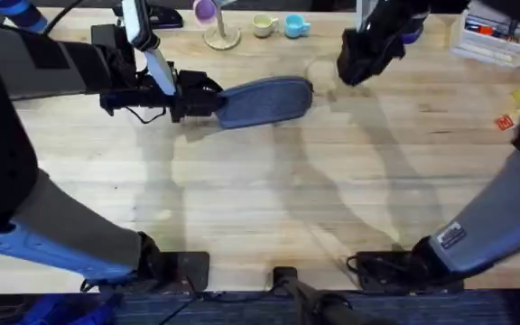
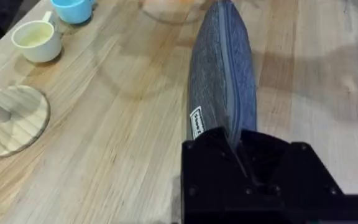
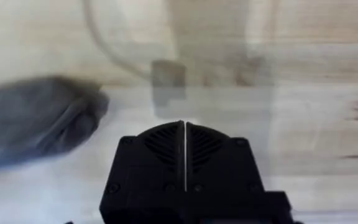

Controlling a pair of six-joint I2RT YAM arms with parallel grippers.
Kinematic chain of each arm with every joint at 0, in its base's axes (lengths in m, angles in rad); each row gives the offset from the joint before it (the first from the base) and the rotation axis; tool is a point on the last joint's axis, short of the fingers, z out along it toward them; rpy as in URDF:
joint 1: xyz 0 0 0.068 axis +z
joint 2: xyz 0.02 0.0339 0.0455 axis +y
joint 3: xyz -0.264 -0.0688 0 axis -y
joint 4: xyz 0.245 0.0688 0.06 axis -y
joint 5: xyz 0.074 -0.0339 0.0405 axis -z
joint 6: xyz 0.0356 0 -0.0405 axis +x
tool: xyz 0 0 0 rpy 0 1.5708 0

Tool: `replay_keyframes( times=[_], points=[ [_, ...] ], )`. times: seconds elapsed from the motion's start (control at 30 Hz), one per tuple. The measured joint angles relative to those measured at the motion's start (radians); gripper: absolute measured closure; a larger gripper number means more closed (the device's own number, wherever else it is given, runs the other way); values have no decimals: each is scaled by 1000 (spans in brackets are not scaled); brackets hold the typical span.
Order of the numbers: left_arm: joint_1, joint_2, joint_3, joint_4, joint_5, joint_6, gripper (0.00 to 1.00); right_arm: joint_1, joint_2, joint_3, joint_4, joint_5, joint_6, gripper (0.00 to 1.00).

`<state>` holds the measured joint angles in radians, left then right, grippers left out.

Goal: Unzip the bag, pick up the pens from the table one at a time and place them inside, then zip the bag closed.

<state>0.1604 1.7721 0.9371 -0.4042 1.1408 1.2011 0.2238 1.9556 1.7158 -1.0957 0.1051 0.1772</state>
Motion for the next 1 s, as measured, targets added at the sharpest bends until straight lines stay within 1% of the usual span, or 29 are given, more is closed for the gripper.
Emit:
replay_keyframes(
  times=[0.03, 0.07, 0.1, 0.2, 0.23, 0.27, 0.3, 0.33, 0.47, 0.5, 0.57, 0.83, 0.9, 1.0],
  points=[
    [0, 0, 0, 0, 0, 0, 958, 12, -22, 11, -15, 0, -18, 864],
    [0, 0, 0, 0, 0, 0, 958, 27, -50, 23, -28, -1, -39, 738],
    [0, 0, 0, 0, 0, 0, 958, 40, -73, 33, -38, 0, -57, 602],
    [0, 0, 0, 0, 0, 0, 958, 83, -141, 55, -60, 0, -107, 152],
    [0, 0, 0, 0, 0, 0, 958, 93, -157, 57, -63, 0, -121, 49],
    [0, 0, 0, 0, 0, 0, 958, 103, -172, 58, -67, -1, -129, 18],
    [0, 0, 0, 1, 0, 4, 903, 110, -184, 58, -69, -1, -137, 9],
    [1, 0, 0, 1, 0, 3, 769, 115, -191, 58, -70, 0, -141, 6],
    [11, 0, 0, 1, 0, 2, 123, 120, -199, 58, -71, 0, -155, 5],
    [13, 0, 0, 0, 0, -1, 39, 120, -198, 58, -71, 0, -156, 5],
    [13, 0, 0, 1, 0, -1, 10, 120, -198, 58, -72, 0, -157, 5],
    [13, 0, 1, 15, -2, -1, 7, 120, -198, 58, -104, 0, -159, 5],
    [13, -3, 1, 5, -13, -2, 7, 120, -198, 58, -117, 0, -159, 5],
    [13, -43, 1, -11, -63, -16, 7, 120, -198, 58, -117, 0, -173, 5]
  ],
)
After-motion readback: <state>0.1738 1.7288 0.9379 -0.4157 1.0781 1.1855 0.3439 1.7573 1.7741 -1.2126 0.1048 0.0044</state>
